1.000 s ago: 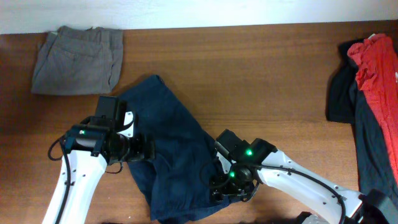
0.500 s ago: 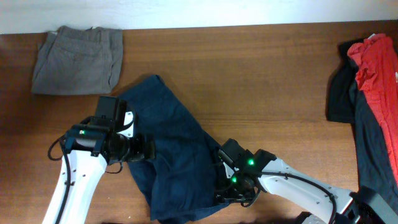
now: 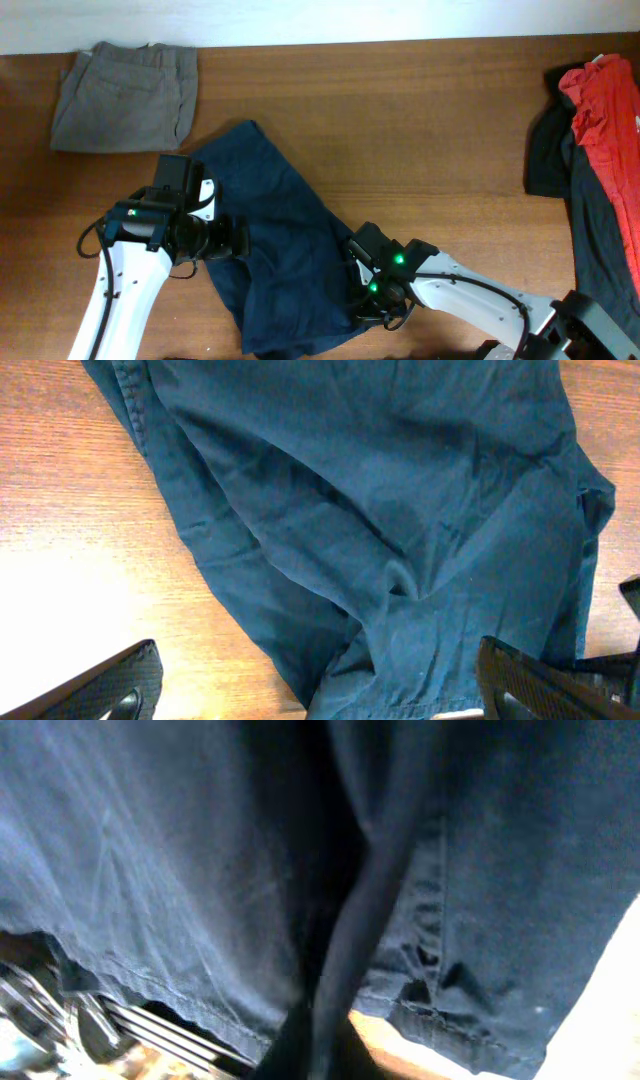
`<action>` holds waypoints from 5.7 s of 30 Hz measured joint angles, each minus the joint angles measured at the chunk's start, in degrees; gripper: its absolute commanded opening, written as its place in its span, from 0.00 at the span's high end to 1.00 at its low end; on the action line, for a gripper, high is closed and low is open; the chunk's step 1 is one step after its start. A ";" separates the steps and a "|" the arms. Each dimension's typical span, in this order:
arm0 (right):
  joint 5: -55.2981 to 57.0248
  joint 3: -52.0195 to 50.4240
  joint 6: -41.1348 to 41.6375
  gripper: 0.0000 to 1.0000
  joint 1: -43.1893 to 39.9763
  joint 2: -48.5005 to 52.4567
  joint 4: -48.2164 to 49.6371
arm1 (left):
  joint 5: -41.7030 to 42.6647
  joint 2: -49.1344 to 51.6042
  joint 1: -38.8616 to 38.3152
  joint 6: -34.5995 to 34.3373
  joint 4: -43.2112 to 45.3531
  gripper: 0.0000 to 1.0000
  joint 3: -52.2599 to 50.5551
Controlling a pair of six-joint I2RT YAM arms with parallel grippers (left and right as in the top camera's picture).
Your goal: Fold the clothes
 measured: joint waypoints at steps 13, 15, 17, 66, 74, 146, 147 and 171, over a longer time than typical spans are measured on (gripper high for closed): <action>8.39 9.68 -3.28 0.95 -3.39 0.20 -22.56 | -1.40 0.00 0.00 0.00 0.00 0.01 0.00; 9.88 11.72 -4.55 0.92 -3.82 0.17 -23.76 | -1.53 0.00 0.00 0.00 0.02 0.01 0.00; 10.99 12.94 -5.46 0.92 -4.07 0.20 -23.91 | -1.53 0.00 0.00 0.00 0.02 0.01 0.00; 1.18 15.04 -13.09 0.90 -17.49 0.20 -5.84 | 9.77 15.08 -8.04 5.99 6.97 0.99 0.00; 1.18 15.04 -13.11 0.90 -17.49 0.20 -7.61 | 6.95 23.19 -6.21 5.99 8.63 0.99 0.00; 2.40 26.49 -28.11 0.96 -22.69 9.01 -19.12 | 5.25 32.87 8.96 2.54 16.35 0.99 0.00; 2.45 26.53 -28.81 0.96 -21.77 8.66 -19.56 | 5.25 32.87 8.96 2.54 16.35 0.99 0.00; 3.23 6.75 -20.94 0.96 -6.60 11.61 1.20 | 5.44 32.87 8.96 2.54 15.93 0.99 0.00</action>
